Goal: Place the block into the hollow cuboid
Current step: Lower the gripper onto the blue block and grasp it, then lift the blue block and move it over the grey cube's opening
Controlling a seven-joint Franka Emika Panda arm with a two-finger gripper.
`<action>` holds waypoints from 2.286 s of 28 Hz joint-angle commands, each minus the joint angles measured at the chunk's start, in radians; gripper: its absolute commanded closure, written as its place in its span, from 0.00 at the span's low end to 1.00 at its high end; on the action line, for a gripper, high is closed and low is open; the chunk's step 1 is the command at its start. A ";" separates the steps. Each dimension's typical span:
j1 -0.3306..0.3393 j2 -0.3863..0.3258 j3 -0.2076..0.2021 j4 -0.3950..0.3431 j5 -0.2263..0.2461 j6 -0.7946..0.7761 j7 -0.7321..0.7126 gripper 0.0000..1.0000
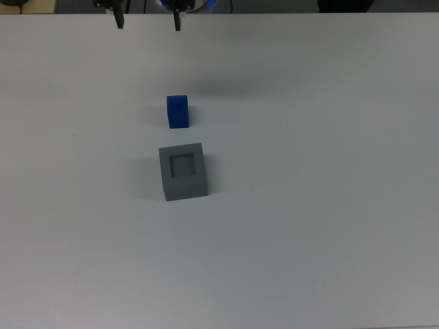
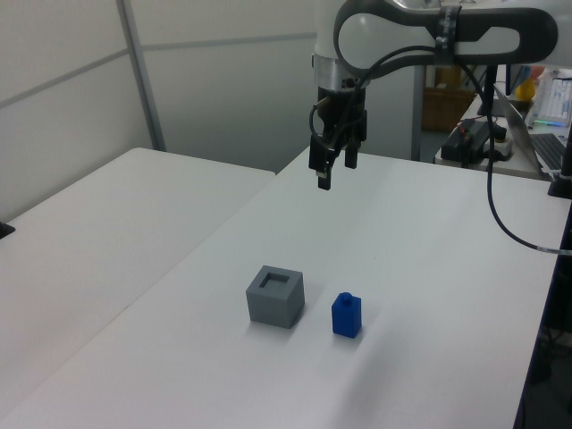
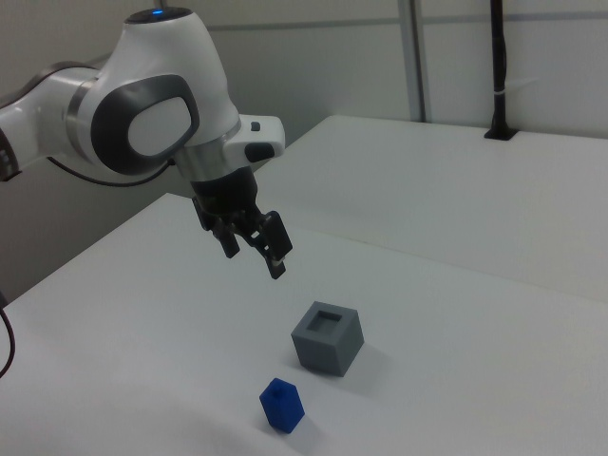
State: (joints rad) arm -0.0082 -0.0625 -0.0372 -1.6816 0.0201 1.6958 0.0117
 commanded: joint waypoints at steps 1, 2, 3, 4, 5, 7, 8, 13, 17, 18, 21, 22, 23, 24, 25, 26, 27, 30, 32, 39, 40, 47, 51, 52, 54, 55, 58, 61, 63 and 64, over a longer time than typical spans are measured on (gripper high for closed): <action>0.002 0.045 0.002 -0.025 0.020 0.014 -0.010 0.00; 0.002 0.047 0.002 -0.035 0.020 0.030 -0.015 0.00; 0.002 0.049 0.002 -0.046 0.021 0.047 -0.016 0.00; 0.002 0.052 0.002 -0.055 0.020 0.065 -0.016 0.00; 0.002 0.055 0.002 -0.067 0.020 0.083 -0.018 0.00; 0.004 0.061 0.002 -0.119 0.017 0.120 -0.021 0.00; 0.004 0.064 0.002 -0.141 0.012 0.131 -0.021 0.00; 0.011 0.066 0.003 -0.288 0.006 0.278 -0.021 0.00; 0.028 0.072 0.003 -0.355 -0.006 0.353 -0.021 0.00; 0.030 0.078 0.003 -0.368 -0.017 0.364 -0.021 0.00; 0.043 0.096 0.003 -0.395 -0.055 0.384 -0.021 0.00; 0.050 0.108 0.003 -0.400 -0.066 0.384 -0.021 0.00; 0.056 0.119 0.003 -0.400 -0.074 0.387 -0.019 0.00; 0.060 0.142 0.003 -0.400 -0.087 0.390 -0.019 0.00; 0.062 0.153 0.003 -0.400 -0.094 0.392 -0.019 0.00; 0.062 0.164 0.003 -0.400 -0.097 0.397 -0.019 0.00; 0.060 0.168 0.003 -0.400 -0.100 0.404 -0.019 0.00; 0.062 0.185 0.003 -0.403 -0.103 0.418 -0.019 0.00; 0.062 0.199 0.003 -0.403 -0.103 0.418 -0.019 0.00; 0.062 0.199 0.003 -0.415 -0.103 0.410 -0.019 0.09; 0.063 0.196 0.003 -0.417 -0.103 0.404 -0.018 0.13; 0.076 0.181 0.003 -0.417 -0.103 0.369 -0.010 0.50; 0.076 0.159 0.003 -0.415 -0.101 0.322 -0.010 0.62; 0.077 0.158 0.005 -0.411 -0.101 0.308 -0.010 0.65; 0.077 0.148 0.005 -0.395 -0.098 0.274 -0.010 0.69; 0.076 0.148 0.003 -0.374 -0.095 0.259 -0.009 0.70; 0.068 0.165 0.002 -0.239 -0.088 0.162 -0.013 0.69; 0.063 0.216 -0.007 -0.083 -0.074 0.073 -0.016 0.68; 0.056 0.242 -0.009 -0.021 -0.056 0.048 -0.016 0.68; 0.050 0.253 -0.009 0.003 -0.046 0.045 -0.016 0.68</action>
State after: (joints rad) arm 0.0538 0.1138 -0.0342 -1.8670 -0.0630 1.8365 0.0070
